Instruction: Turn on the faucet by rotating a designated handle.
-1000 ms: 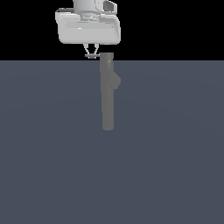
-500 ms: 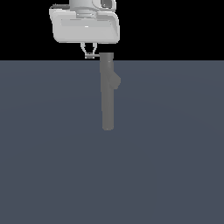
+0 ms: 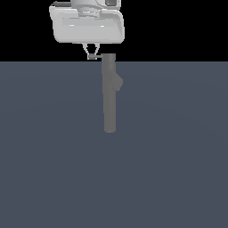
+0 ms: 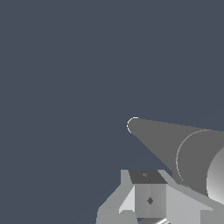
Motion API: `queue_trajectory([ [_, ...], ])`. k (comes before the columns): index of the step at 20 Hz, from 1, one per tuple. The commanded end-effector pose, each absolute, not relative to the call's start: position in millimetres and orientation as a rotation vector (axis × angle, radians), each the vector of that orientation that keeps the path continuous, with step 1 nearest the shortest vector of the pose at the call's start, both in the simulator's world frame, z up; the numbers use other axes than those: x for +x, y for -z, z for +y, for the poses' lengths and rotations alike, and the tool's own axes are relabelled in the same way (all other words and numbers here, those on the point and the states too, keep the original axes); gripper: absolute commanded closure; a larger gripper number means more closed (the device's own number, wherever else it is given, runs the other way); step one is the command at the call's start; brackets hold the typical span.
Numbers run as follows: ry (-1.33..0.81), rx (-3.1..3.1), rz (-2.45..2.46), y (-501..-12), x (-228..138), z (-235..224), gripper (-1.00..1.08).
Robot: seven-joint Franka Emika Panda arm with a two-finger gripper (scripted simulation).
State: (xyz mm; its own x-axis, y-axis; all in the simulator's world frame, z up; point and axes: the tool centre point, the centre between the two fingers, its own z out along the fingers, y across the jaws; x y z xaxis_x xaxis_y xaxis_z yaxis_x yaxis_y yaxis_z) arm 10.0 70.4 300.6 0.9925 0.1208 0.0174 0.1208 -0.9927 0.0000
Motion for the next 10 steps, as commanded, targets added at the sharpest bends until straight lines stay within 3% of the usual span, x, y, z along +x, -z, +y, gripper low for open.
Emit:
queue_trajectory([
  [1, 0.008, -3.136, -0.184, -300, -3, 64, 1.08],
  [8, 0.001, -3.136, -0.184, -301, -25, 52, 1.08],
  [10, 0.020, -3.135, -0.193, -299, -15, 56, 1.08],
])
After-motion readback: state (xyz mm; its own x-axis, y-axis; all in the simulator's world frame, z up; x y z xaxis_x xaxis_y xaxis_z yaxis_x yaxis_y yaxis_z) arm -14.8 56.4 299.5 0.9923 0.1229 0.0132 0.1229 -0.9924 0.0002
